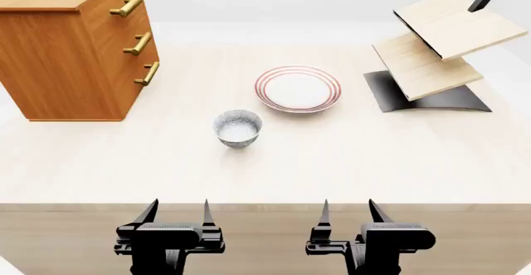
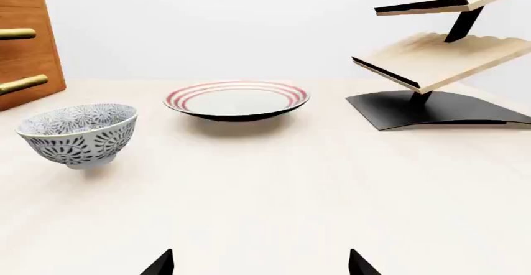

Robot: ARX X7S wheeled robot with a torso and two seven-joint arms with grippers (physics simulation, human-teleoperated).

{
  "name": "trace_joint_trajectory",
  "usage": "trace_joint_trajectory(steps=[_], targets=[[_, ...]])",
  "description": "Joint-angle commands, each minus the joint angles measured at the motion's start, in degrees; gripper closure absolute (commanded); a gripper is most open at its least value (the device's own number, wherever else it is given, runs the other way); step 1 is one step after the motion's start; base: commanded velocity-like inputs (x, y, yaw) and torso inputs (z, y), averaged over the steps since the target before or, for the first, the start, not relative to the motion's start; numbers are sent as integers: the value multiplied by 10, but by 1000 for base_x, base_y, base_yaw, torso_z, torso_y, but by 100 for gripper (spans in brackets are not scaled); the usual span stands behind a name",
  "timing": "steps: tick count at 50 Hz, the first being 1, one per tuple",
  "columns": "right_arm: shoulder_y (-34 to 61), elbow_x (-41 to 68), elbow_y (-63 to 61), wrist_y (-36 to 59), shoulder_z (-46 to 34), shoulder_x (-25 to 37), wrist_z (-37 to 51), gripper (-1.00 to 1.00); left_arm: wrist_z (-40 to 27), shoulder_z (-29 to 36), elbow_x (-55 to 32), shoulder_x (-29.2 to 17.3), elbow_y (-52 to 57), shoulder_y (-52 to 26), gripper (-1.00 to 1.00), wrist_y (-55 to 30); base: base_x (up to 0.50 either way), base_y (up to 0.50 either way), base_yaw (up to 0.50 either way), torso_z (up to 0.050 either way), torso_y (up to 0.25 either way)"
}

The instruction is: Open the top drawer of the cabinet and put the bowl in it.

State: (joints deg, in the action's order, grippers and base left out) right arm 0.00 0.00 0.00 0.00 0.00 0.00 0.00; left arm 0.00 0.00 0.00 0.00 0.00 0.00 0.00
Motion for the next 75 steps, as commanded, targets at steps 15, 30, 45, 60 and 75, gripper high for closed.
trace_joint_trajectory(steps=[15,30,45,60,75], targets=[[-20,2,-84,44,-45,36,39,-100,-34,28,-27,-38,68,12,-100,-25,0,0,0,0,0],[-11,8,-223,154,-49,62,47,-100,-38,29,-51,-72,213,-17,-100,-140,0,0,0,0,0],[21,2,-324,246,-54,90,51,-100,-45,26,-59,-101,291,-79,-100,-258,0,0,0,26,8],[23,6,-331,253,-59,98,57,-100,-50,25,-69,-108,300,-94,-100,-277,0,0,0,50,18],[49,11,-371,344,-53,107,62,-100,-47,29,-79,-125,324,-115,-100,-322,0,0,0,50,19]])
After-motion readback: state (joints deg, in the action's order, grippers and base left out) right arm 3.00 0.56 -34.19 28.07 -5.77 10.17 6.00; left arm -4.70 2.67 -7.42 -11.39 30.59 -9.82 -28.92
